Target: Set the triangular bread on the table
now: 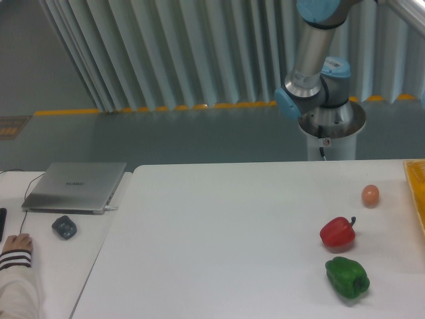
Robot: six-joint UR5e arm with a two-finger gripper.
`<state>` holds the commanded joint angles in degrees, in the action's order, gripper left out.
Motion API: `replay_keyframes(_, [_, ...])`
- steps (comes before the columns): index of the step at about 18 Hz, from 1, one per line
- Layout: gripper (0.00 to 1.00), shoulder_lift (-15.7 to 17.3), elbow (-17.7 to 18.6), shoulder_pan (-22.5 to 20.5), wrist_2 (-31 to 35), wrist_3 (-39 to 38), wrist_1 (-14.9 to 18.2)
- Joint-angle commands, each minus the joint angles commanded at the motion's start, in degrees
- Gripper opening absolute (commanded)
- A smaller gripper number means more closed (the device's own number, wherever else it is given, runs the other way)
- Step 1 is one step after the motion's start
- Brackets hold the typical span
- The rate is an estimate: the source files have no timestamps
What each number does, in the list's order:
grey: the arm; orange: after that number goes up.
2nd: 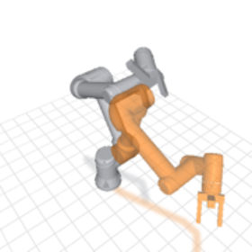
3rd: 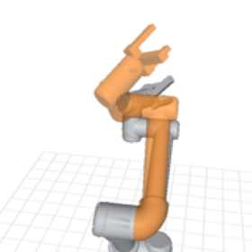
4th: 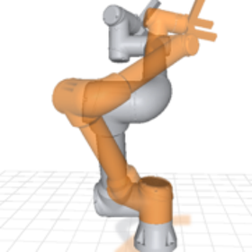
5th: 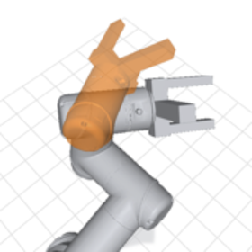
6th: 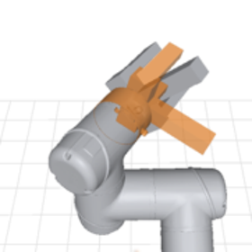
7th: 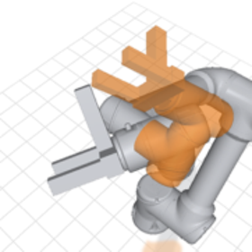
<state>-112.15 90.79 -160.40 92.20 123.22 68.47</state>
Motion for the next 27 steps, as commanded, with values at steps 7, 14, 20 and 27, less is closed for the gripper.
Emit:
replay_keyframes(7, [1.00, -1.0, -0.4, -0.2, 2.0, 0.3, -0.1])
replay_keyframes(14, [1.00, -1.8, -0.4, 0.1, 2.0, -1.2, -0.1])
replay_keyframes(20, [0.95, -2.1, -0.9, 0.1, 1.9, -1.1, -0.1])
replay_keyframes(27, [0.29, -1.4, -1.1, 0.1, 2.4, -1.1, 0.7])
